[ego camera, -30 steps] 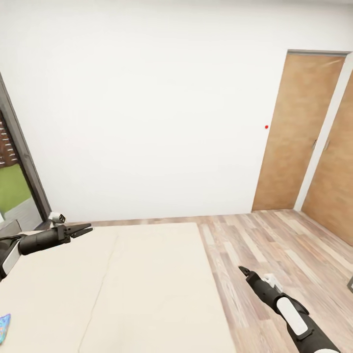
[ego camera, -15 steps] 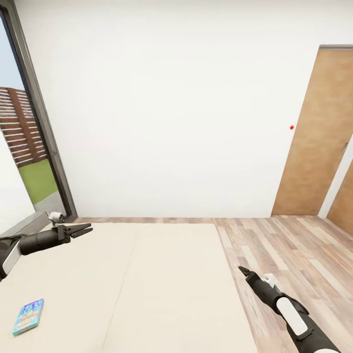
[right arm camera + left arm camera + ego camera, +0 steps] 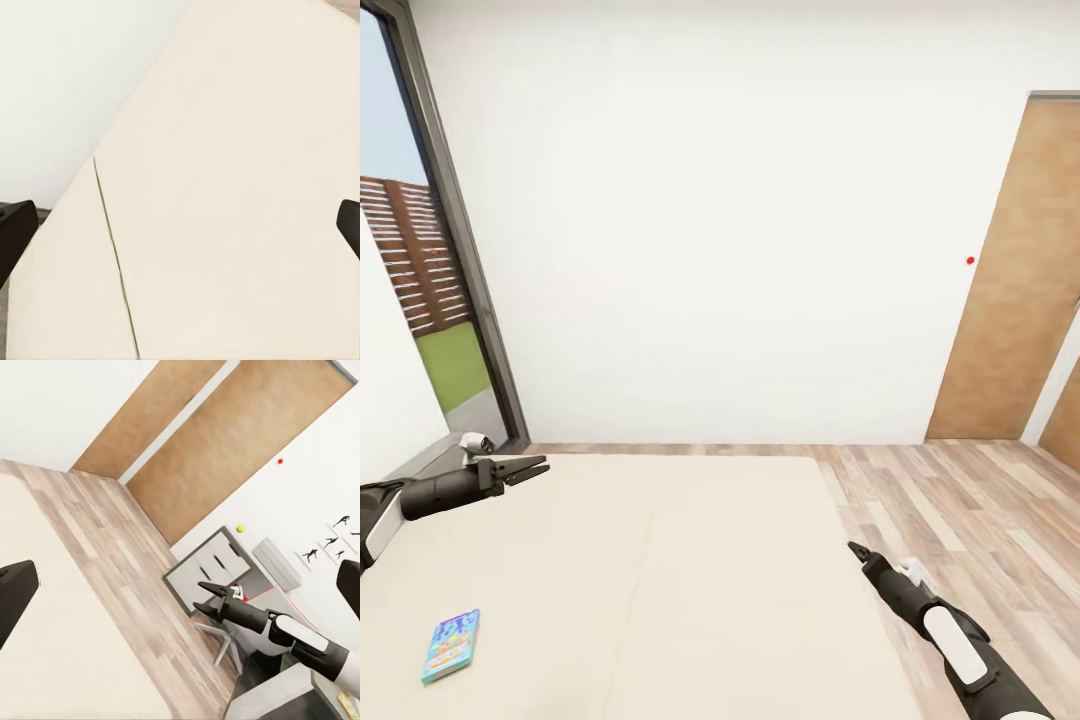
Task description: Put all the toys in the child's room - the three board games (two on the bed and one on the table), the two jigsaw puzzles on the table, and the tennis ball on the table - inside the toy box on the table in the child's room.
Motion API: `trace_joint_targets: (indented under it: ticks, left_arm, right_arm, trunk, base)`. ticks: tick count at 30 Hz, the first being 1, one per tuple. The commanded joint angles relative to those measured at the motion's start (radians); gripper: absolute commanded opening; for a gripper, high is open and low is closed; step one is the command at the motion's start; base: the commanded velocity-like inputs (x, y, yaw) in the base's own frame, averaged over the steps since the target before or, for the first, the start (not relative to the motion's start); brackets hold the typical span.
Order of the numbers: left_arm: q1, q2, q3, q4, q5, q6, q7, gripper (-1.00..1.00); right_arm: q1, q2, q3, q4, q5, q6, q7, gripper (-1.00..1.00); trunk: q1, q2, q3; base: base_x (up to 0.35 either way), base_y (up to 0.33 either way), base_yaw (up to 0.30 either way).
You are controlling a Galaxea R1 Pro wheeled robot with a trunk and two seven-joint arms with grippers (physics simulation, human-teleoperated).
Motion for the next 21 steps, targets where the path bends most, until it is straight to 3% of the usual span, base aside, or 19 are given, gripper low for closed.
trace_joint_targets:
  ticks: [1,21]
  left_arm:
    - [0.0,0.0,0.0,0.0,0.002,0.011,-0.003,1.0]
    - [0.0,0.002,0.001,0.0,0.002,0.011,-0.003,1.0]
  right_arm:
    - [0.0,0.0,-0.004,0.0,-0.005,0.006,0.002,1.0]
    - [0.0,0.0,-0.004,0.0,-0.005,0.003,0.002,1.0]
  trunk:
    - [0.0,-0.001,0.0]
    - [0.0,-0.001,0.0]
  base:
    - [0.0,0.281,0.0]
    - [0.0,0.282,0.0]
